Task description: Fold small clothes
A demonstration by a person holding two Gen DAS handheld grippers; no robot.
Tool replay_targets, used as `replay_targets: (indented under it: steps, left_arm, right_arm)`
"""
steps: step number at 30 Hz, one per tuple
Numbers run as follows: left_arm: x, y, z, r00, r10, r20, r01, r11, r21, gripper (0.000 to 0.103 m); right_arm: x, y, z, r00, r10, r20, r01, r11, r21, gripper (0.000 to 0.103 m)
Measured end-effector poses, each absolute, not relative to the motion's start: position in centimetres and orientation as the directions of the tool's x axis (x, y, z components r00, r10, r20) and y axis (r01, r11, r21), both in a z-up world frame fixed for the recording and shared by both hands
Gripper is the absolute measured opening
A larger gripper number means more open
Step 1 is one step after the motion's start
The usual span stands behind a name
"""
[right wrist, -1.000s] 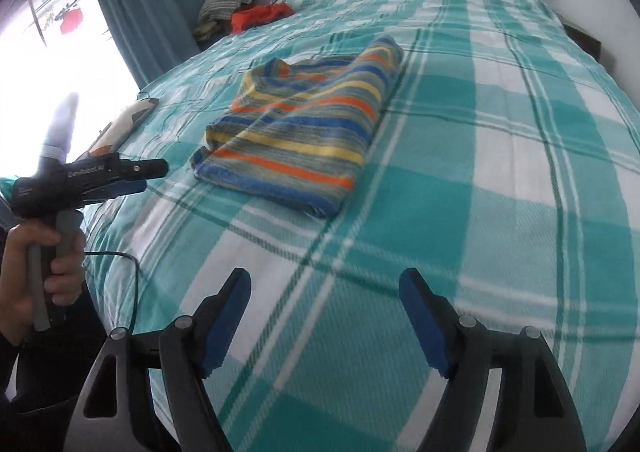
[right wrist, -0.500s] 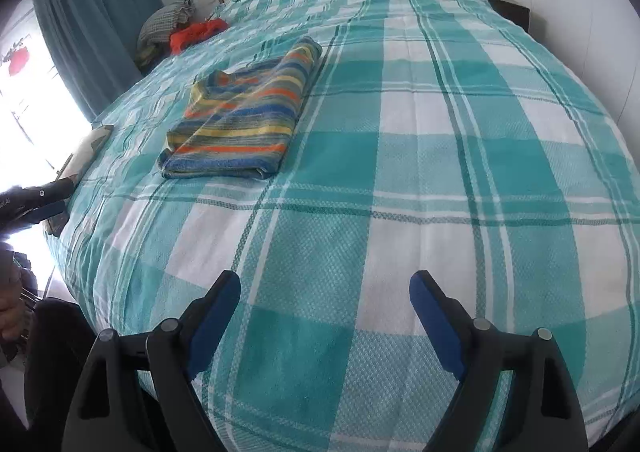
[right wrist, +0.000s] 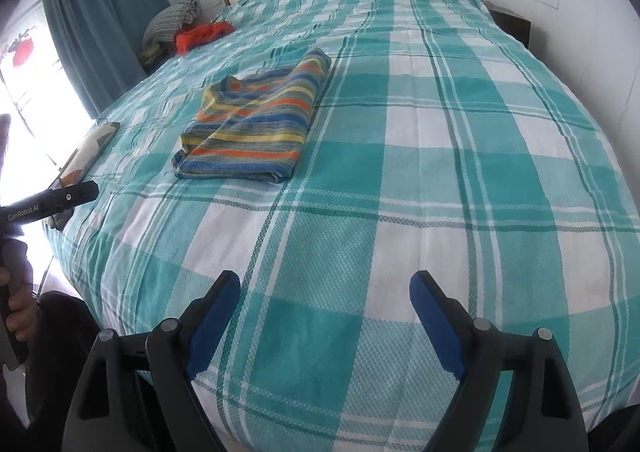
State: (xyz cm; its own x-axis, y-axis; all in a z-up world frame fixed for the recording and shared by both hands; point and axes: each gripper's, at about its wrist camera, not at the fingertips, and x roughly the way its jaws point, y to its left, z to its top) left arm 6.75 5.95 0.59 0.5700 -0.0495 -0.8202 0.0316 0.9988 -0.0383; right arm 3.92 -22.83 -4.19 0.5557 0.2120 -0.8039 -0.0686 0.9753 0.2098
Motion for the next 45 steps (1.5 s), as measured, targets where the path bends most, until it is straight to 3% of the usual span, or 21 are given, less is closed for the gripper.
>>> replay_targets:
  steps: [7, 12, 18, 26, 30, 32, 33, 34, 35, 36, 39, 41, 45]
  left_arm:
    - [7.3, 6.1, -0.5, 0.555, -0.068, -0.829, 0.044, 0.998, -0.053, 0.095]
    - [10.7, 7.8, -2.2, 0.500, -0.266, -0.824, 0.092, 0.962, -0.255, 0.095]
    - [17.3, 8.3, -2.8, 0.477, -0.367, -0.799, 0.125, 0.928, -0.352, 0.096]
    - [26.4, 6.9, -7.0, 0.442, -0.324, -0.836, 0.133, 0.946, -0.297, 0.095]
    - [28.5, 7.1, -8.4, 0.446, -0.363, -0.818, 0.112, 0.930, -0.351, 0.095]
    - [28.8, 6.5, -8.7, 0.430, -0.425, -0.797, 0.149, 0.904, -0.401, 0.090]
    - [29.1, 6.0, -9.0, 0.403, -0.463, -0.790, 0.169, 0.885, -0.433, 0.070]
    - [29.3, 5.6, -9.4, 0.376, -0.482, -0.791, 0.182, 0.876, -0.447, 0.041]
    - [29.6, 5.2, -9.8, 0.361, -0.482, -0.798, 0.186, 0.876, -0.445, 0.027]
    - [29.7, 5.0, -10.0, 0.360, -0.463, -0.810, 0.180, 0.886, -0.427, 0.020]
    - [29.4, 4.3, -8.8, 0.400, -0.404, -0.822, 0.169, 0.915, -0.367, 0.014]
    - [28.5, 3.3, -7.3, 0.448, -0.349, -0.823, 0.198, 0.936, -0.290, 0.014]
    - [27.3, 2.5, -3.7, 0.523, -0.343, -0.780, 0.238, 0.938, -0.253, 0.014]
  right_arm:
    - [3.7, -22.3, -5.1, 0.532, 0.214, -0.819, -0.078, 0.976, 0.204, 0.086]
    - [4.5, -21.9, -6.0, 0.506, 0.237, -0.829, -0.102, 0.971, 0.216, 0.086]
    - [9.0, -22.7, -5.5, 0.523, 0.237, -0.819, -0.103, 0.971, 0.216, 0.086]
    - [18.8, -23.6, -6.3, 0.525, 0.371, -0.766, -0.089, 0.919, 0.384, 0.086]
    - [24.6, -23.7, -8.2, 0.510, 0.437, -0.741, -0.082, 0.882, 0.464, 0.086]
    - [27.7, -23.2, -9.8, 0.470, 0.538, -0.700, -0.116, 0.824, 0.555, 0.086]
    - [29.1, -22.7, -10.6, 0.438, 0.584, -0.684, -0.138, 0.795, 0.591, 0.077]
    - [30.2, -22.1, -11.5, 0.414, 0.603, -0.682, -0.149, 0.784, 0.603, 0.058]
    - [31.3, -21.3, -12.3, 0.398, 0.596, -0.697, -0.149, 0.792, 0.592, 0.046]
    - [31.8, -20.5, -12.8, 0.389, 0.591, -0.707, -0.152, 0.798, 0.583, 0.033]
    - [31.6, -16.6, -11.6, 0.436, 0.421, -0.795, -0.228, 0.907, 0.355, 0.028]
    - [30.4, -14.5, -9.6, 0.506, 0.311, -0.805, -0.272, 0.943, 0.193, 0.025]
    - [28.7, -14.2, -5.9, 0.599, 0.315, -0.736, -0.291, 0.942, 0.166, 0.024]
